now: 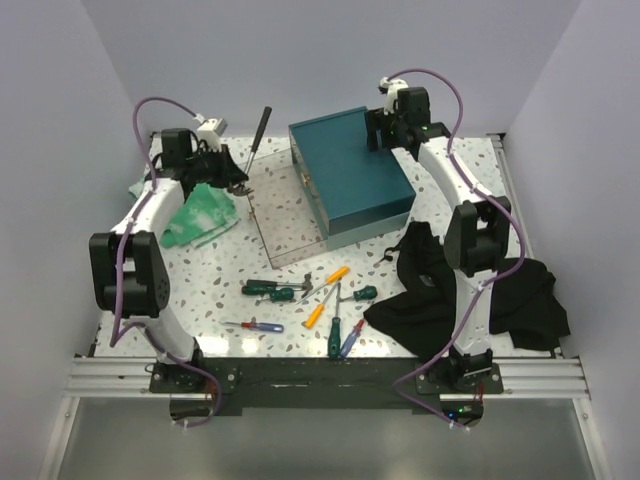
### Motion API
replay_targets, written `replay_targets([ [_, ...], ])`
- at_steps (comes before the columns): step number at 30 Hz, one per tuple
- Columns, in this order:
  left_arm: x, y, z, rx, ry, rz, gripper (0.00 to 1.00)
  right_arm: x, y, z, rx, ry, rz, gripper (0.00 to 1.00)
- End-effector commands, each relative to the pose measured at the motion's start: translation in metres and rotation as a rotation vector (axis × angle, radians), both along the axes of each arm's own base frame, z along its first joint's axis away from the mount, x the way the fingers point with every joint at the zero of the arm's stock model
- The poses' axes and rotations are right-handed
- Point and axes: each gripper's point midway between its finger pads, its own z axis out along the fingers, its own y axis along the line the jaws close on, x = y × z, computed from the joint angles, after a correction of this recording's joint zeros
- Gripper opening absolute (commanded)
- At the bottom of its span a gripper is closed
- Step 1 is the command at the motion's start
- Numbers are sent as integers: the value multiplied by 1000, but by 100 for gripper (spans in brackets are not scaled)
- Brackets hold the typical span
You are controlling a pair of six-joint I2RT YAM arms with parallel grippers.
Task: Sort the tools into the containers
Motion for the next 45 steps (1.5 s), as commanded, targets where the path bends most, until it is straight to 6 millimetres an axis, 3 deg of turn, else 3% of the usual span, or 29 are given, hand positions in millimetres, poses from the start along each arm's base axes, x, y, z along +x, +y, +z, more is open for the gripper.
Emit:
replay_targets([
  [1, 3, -21, 22, -205, 3, 101, 0, -14, -8, 2, -39, 30, -11, 83],
  [4, -1, -27, 7, -279, 98, 123, 0, -14, -7, 2, -31, 32, -9, 83],
  [5, -6, -45, 5, -309, 123, 79, 0, -14, -8, 0, -31, 35, -11, 83],
  [7, -7, -53, -1, -314, 145, 56, 0, -15, -8, -2, -30, 42, -11, 83],
  [11, 1, -64, 6, -350, 109, 27, 0, -17, -7, -6, -28, 53, -6, 83],
  [19, -3, -75, -35, -405, 270, 26, 0, -20, -8, -6, -26, 62, -9, 83],
  [24, -15, -87, -39, -476, 287, -22, 0, -25, -9, -11, -28, 79, -9, 83],
  [26, -19, -94, -32, -511, 267, -75, 0, -25, -9, -12, -27, 84, -8, 83],
  [27, -22, -94, -34, -514, 273, -79, 14, -26, -8, -14, -28, 88, -7, 83],
  [30, -29, -94, -29, -516, 271, -93, 38, -26, -9, -12, -25, 86, -10, 83],
  [35, -37, -90, -9, -527, 245, -132, 49, -27, -13, -7, -45, 76, -13, 83],
  [36, -37, -89, 2, -524, 212, -142, 55, -28, -13, -6, -49, 77, -12, 83],
  [41, -42, -80, 43, -464, 32, -206, 56, -36, -13, 2, -98, 55, 1, 83],
  [42, -49, -79, 56, -447, -17, -229, 56, -39, -10, 1, -108, 56, 13, 83],
  [45, -75, -75, 72, -357, -158, -347, 54, -43, -10, 3, -116, 54, 24, 83],
])
